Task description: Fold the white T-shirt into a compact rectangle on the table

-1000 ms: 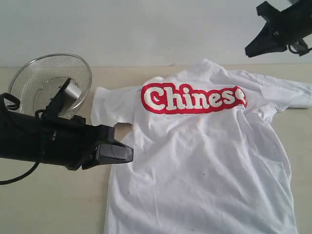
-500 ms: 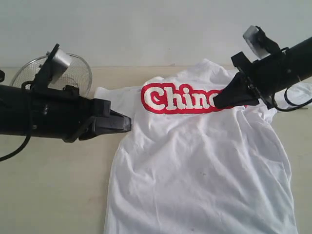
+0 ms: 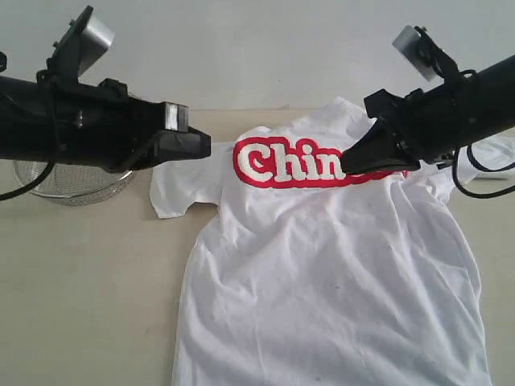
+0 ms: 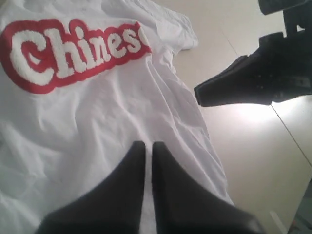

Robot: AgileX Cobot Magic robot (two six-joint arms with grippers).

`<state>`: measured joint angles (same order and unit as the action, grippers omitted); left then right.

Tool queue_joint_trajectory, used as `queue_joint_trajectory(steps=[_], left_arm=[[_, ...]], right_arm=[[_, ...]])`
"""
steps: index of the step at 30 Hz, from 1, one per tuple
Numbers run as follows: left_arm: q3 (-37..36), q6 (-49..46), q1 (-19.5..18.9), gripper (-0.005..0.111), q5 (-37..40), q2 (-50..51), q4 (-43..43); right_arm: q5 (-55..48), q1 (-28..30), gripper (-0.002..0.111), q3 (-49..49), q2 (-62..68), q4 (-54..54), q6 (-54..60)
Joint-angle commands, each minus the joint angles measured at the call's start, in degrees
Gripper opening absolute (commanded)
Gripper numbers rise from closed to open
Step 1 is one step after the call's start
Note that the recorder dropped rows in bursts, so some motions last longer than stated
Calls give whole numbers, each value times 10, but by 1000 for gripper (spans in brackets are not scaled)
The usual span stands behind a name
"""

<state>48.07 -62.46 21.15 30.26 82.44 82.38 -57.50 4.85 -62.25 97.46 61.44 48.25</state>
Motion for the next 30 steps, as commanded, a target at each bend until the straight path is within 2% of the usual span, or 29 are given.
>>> queue_joint_trajectory(steps=[1,2,3,5,7,8,10,13,19,27,30], left_arm=[[34,16,1,22,-15,27,-28],[39,16,1,29,-25,37,-29],[51,16,1,43,-42,58,-29],[83,16,1,52,-70,98,-29],[127,16,1,44,-94,143,-64],[156,16,-2,31,-92,168,-98],[187,16,-7,4,-98,203,-111],[221,47,-30,5,-77,257,-116],[274,64,-65,4,-49,350,-160],[412,184,-79,4,12,449,-303],[464,210,-79,4,39,477,-323]], right_arm=[[14,-15,0,4,-9,-5,19],[14,-15,0,4,-9,-5,19],[14,-15,0,4,-9,-5,19],[7,-20,0,4,-9,-5,28],[0,-43,0,4,-9,-7,59],[-1,-67,0,4,-9,-7,92],[26,-105,0,4,-9,-7,109],[78,-135,0,4,-9,-6,123],[86,-134,0,4,-9,11,134],[88,-134,0,4,-9,101,184],[104,-134,0,4,-9,120,196]])
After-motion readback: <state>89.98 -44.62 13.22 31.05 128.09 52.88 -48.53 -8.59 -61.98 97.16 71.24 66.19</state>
